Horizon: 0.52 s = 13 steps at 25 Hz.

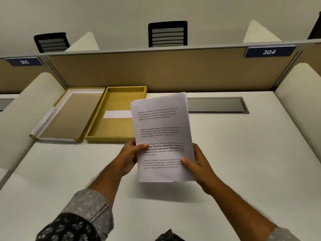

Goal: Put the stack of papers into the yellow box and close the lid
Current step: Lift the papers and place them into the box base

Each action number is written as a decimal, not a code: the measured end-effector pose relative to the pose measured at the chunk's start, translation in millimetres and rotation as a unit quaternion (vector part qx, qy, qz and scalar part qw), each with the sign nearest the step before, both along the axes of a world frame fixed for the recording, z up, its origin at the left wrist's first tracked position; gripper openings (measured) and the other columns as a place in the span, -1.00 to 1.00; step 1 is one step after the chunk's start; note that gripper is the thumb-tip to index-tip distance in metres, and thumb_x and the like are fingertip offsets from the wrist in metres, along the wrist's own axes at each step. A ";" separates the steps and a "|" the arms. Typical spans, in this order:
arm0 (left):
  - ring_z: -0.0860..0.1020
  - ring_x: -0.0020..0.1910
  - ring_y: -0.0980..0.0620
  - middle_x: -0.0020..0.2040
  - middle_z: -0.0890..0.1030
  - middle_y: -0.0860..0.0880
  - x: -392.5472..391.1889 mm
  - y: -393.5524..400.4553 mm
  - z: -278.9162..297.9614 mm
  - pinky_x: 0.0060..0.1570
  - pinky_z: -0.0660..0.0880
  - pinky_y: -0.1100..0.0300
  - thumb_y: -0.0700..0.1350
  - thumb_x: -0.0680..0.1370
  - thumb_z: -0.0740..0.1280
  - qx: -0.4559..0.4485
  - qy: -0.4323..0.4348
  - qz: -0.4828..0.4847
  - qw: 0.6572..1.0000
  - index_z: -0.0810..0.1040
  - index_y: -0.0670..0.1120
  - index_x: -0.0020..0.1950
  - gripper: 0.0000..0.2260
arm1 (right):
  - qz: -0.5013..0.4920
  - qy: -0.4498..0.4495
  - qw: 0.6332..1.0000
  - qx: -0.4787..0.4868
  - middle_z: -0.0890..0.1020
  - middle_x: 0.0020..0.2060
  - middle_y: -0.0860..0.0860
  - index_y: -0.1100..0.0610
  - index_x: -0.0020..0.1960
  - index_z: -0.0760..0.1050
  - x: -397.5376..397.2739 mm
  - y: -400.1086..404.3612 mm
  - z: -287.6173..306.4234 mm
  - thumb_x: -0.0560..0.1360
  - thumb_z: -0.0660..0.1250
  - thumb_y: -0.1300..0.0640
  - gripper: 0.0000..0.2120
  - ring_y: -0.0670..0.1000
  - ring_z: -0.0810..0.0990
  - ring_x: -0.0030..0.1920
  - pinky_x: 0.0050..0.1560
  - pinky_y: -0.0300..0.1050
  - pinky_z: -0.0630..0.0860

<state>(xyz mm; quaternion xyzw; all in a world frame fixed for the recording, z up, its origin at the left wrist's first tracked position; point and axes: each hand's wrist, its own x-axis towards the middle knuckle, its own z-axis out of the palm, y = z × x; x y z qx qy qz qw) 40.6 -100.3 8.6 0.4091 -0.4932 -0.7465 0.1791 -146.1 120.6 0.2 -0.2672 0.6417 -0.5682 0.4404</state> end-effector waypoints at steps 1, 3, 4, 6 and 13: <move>0.71 0.19 -0.22 0.24 0.73 -0.17 4.5 -3.8 5.8 0.03 0.69 -0.02 -0.23 0.41 0.58 -0.024 0.018 0.011 0.999 0.63 -0.09 0.34 -0.51 | -0.002 0.006 1.000 -0.011 0.67 0.20 -0.23 -0.19 0.41 0.41 9.2 -5.1 -1.1 0.55 0.43 0.05 -0.53 -0.08 0.71 0.20 0.05 -0.13 0.72; 0.72 0.15 -0.20 0.18 0.76 -0.14 17.2 -9.3 14.0 0.01 0.69 0.02 -0.29 0.41 0.59 -0.098 0.027 0.031 0.994 0.67 -0.09 0.26 -0.57 | -0.020 0.032 0.999 -0.023 0.66 0.23 -0.14 -0.15 0.41 0.41 28.4 -18.8 -2.9 0.60 0.43 0.14 -0.55 -0.10 0.68 0.22 0.08 -0.18 0.69; 0.73 0.12 -0.15 0.15 0.77 -0.10 25.7 -12.7 15.8 0.00 0.69 0.06 -0.29 0.41 0.60 -0.136 0.022 0.027 0.990 0.69 -0.06 0.23 -0.59 | -0.036 0.047 0.998 -0.025 0.65 0.24 -0.11 -0.11 0.42 0.42 38.3 -26.6 -5.1 0.62 0.42 0.21 -0.55 -0.12 0.66 0.22 0.09 -0.22 0.67; 0.74 0.06 -0.05 0.10 0.77 -0.03 42.8 -21.1 14.4 -0.06 0.69 0.13 -0.20 0.39 0.62 -0.184 0.016 -0.001 0.983 0.72 0.05 0.16 -0.63 | -0.074 0.058 0.995 -0.018 0.68 0.21 -0.06 0.01 0.44 0.47 56.3 -40.8 -13.1 0.63 0.38 0.32 -0.57 -0.09 0.67 0.22 0.06 -0.27 0.65; 0.73 0.06 0.09 0.09 0.77 0.10 93.1 -38.4 -27.8 -0.08 0.66 0.27 -0.13 0.39 0.61 -0.148 -0.002 -0.063 0.987 0.70 0.24 0.11 -0.62 | -0.128 0.063 0.988 0.062 0.70 0.13 -0.26 -0.15 0.38 0.52 101.1 -62.8 -37.7 0.64 0.36 0.28 -0.57 -0.22 0.67 0.16 -0.05 -0.39 0.63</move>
